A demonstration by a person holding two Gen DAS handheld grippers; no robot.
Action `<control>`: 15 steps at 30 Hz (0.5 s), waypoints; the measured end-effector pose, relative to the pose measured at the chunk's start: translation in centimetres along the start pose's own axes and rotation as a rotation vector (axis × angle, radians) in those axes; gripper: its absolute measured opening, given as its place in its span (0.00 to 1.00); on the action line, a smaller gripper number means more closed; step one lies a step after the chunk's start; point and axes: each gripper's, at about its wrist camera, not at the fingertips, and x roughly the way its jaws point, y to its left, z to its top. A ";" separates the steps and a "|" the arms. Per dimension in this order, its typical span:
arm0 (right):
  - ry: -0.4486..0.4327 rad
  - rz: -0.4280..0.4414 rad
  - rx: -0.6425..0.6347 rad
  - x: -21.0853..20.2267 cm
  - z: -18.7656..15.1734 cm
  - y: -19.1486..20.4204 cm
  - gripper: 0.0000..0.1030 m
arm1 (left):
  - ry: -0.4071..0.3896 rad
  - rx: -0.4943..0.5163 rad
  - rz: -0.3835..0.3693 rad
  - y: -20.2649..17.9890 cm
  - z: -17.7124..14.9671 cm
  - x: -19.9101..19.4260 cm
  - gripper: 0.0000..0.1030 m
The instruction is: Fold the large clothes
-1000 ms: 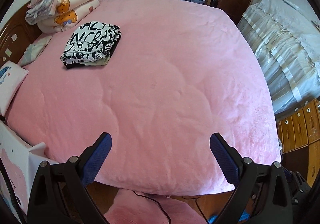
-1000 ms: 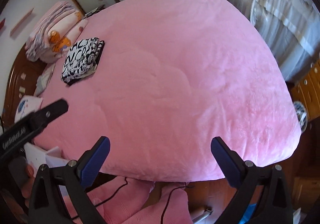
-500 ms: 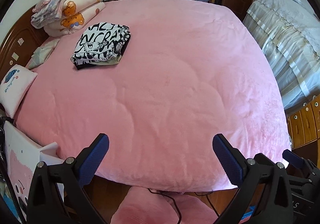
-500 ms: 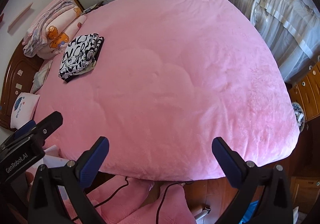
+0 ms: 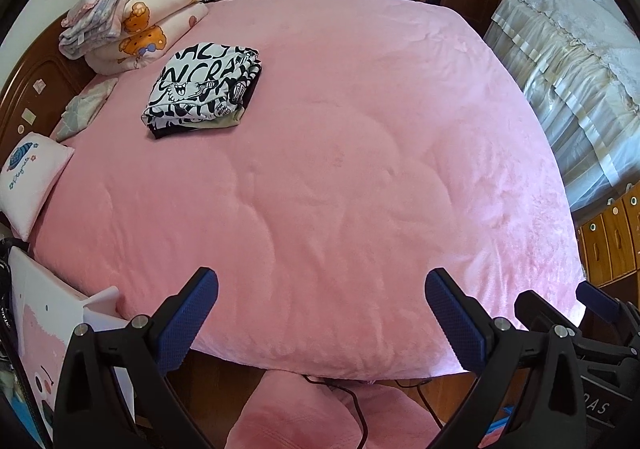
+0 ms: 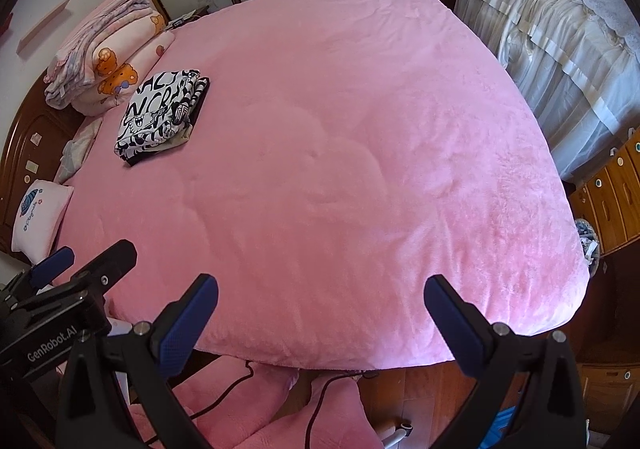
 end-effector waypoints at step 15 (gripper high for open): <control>0.004 -0.010 0.001 0.1 0.2 0.2 1.00 | 0.009 0.000 0.008 -0.3 0.3 0.1 1.00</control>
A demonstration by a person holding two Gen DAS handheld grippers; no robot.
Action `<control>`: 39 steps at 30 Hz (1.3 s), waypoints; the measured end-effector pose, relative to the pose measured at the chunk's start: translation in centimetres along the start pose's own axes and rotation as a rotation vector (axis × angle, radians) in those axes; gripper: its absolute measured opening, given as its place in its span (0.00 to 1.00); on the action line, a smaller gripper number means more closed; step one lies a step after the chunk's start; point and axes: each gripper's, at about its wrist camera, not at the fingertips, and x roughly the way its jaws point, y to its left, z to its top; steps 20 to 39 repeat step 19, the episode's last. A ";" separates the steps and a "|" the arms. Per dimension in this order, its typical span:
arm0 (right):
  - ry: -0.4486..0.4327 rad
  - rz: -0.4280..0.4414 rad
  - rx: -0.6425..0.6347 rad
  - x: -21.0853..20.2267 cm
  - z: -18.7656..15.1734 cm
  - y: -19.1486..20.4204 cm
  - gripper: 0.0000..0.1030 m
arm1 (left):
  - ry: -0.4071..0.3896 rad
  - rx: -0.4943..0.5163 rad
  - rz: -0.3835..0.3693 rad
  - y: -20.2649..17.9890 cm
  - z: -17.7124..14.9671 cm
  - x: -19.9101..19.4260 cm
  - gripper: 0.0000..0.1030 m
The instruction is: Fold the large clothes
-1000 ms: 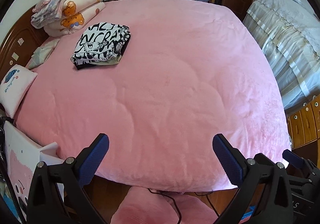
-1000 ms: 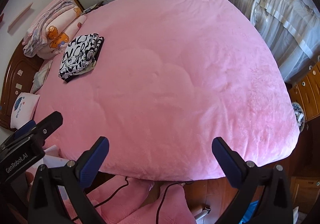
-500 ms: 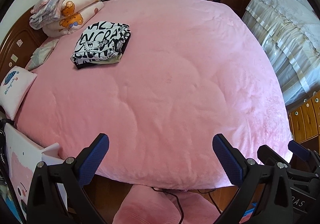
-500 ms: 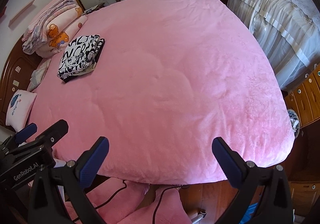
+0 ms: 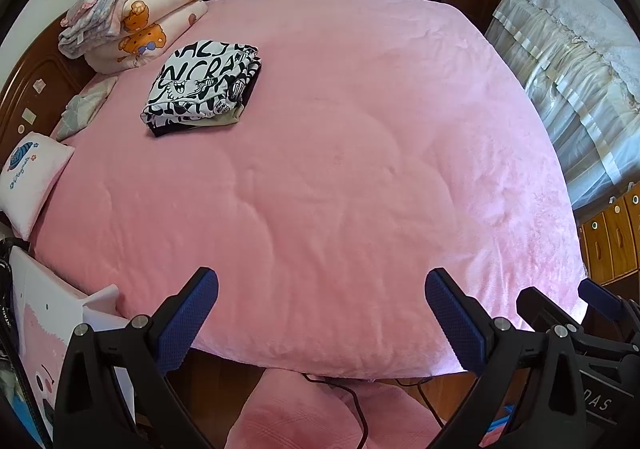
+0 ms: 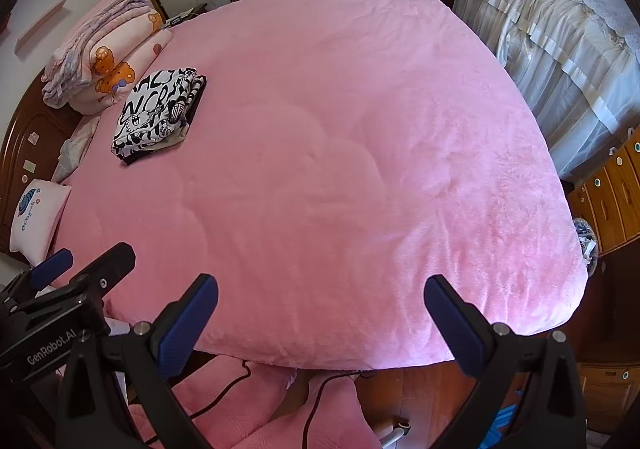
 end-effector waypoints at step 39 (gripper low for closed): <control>0.026 0.026 -0.018 1.2 0.5 -1.3 1.00 | 0.015 -0.019 0.033 -0.2 -0.7 0.1 1.00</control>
